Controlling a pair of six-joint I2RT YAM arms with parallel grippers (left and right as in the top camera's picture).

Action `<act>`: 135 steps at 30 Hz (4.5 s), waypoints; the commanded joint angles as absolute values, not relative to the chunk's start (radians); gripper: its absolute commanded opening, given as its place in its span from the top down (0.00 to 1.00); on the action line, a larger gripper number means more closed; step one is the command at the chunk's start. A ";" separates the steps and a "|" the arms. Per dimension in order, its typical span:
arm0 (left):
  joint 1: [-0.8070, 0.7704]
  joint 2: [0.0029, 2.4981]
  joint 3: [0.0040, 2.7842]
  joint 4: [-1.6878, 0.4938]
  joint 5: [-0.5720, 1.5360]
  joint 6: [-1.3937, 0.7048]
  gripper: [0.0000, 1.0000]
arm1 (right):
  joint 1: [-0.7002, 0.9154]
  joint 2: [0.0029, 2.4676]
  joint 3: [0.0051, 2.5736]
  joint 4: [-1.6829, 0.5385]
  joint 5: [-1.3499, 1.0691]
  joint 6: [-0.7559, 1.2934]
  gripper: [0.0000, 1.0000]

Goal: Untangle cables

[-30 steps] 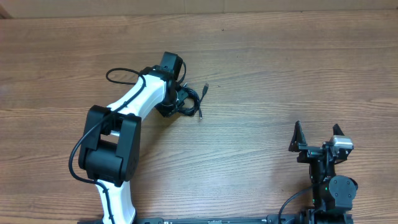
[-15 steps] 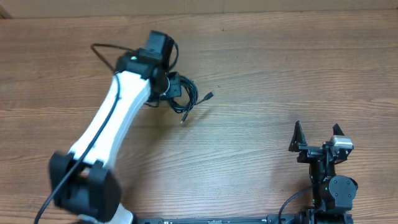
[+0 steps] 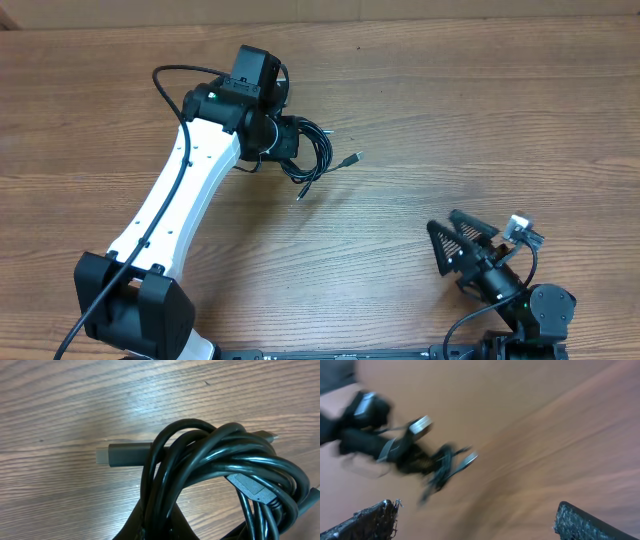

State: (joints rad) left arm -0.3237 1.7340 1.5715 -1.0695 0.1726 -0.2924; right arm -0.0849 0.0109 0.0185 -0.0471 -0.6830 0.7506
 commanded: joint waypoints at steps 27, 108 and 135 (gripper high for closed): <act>-0.538 1.741 1.573 -1.044 0.252 -0.364 0.96 | -0.084 0.872 0.448 -0.118 -1.076 0.393 0.11; -0.633 1.844 1.571 -0.949 -0.145 -0.298 0.26 | 0.199 0.961 0.447 -0.330 -0.585 0.396 0.11; -0.590 2.182 1.573 -0.869 0.002 -0.398 0.96 | 0.199 0.961 0.447 -0.333 -0.649 0.396 0.00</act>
State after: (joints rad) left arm -0.5995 2.1567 1.5654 -0.8639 -0.0185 -0.3859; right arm 0.1970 0.9707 0.4309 -0.3454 -0.6113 0.3962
